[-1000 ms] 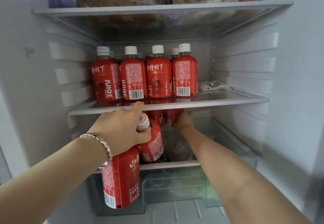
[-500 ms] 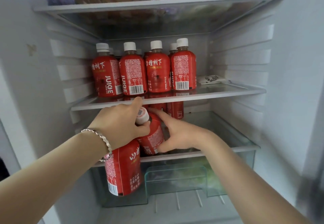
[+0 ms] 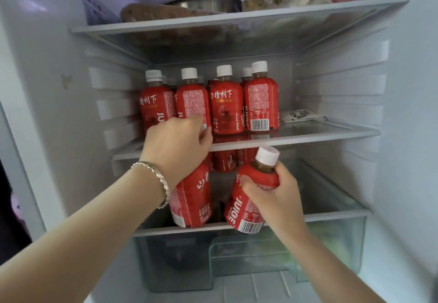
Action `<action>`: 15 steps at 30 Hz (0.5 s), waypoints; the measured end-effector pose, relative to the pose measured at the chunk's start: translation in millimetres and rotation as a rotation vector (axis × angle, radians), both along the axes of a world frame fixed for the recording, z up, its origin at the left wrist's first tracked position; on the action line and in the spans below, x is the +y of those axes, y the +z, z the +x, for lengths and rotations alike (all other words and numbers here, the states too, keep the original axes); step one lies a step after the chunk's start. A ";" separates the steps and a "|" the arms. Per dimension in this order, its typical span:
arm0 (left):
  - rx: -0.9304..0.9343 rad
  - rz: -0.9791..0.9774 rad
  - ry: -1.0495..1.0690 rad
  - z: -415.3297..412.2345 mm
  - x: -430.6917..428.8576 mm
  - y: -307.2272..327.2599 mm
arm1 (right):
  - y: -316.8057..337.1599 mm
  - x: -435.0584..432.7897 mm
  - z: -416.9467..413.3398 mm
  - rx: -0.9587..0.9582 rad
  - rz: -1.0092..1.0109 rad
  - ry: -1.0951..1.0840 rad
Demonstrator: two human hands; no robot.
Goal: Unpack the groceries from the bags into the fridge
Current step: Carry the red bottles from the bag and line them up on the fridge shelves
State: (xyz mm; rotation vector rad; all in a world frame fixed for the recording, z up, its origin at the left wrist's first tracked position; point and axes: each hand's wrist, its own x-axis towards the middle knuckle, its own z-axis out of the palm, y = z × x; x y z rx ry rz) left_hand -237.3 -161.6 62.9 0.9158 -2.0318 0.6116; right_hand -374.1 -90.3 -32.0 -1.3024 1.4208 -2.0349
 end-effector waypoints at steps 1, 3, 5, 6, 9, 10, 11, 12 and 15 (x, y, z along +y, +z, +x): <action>-0.013 -0.050 0.007 -3.8 -0.8 -3.1 | 0.5 -1.2 2.7 0.044 0.016 -0.006; -0.027 -0.195 0.000 -7.6 -4.3 -15.2 | 0.9 -3.5 8.2 0.137 0.039 -0.034; 0.004 -0.317 -0.028 -6.6 -9.4 -27.3 | -0.1 -7.4 11.4 0.203 0.055 -0.064; 0.019 -0.348 -0.052 -4.8 -12.1 -32.4 | -0.8 -9.1 12.4 0.232 0.063 -0.070; 0.096 -0.396 -0.113 -1.8 -12.6 -38.5 | -2.0 -12.2 15.9 0.282 0.083 -0.067; 0.121 -0.395 -0.121 -2.2 -10.3 -40.5 | -2.2 -11.9 16.3 0.276 0.077 -0.073; 0.138 -0.380 -0.130 -2.1 -8.1 -44.4 | -1.7 -11.3 16.9 0.264 0.069 -0.078; 0.160 -0.351 -0.144 -1.5 -6.7 -50.6 | -1.4 -11.1 17.0 0.243 0.060 -0.084; 0.311 -0.205 -0.232 -1.4 -5.9 -81.1 | -0.5 -6.8 14.2 0.100 0.016 -0.085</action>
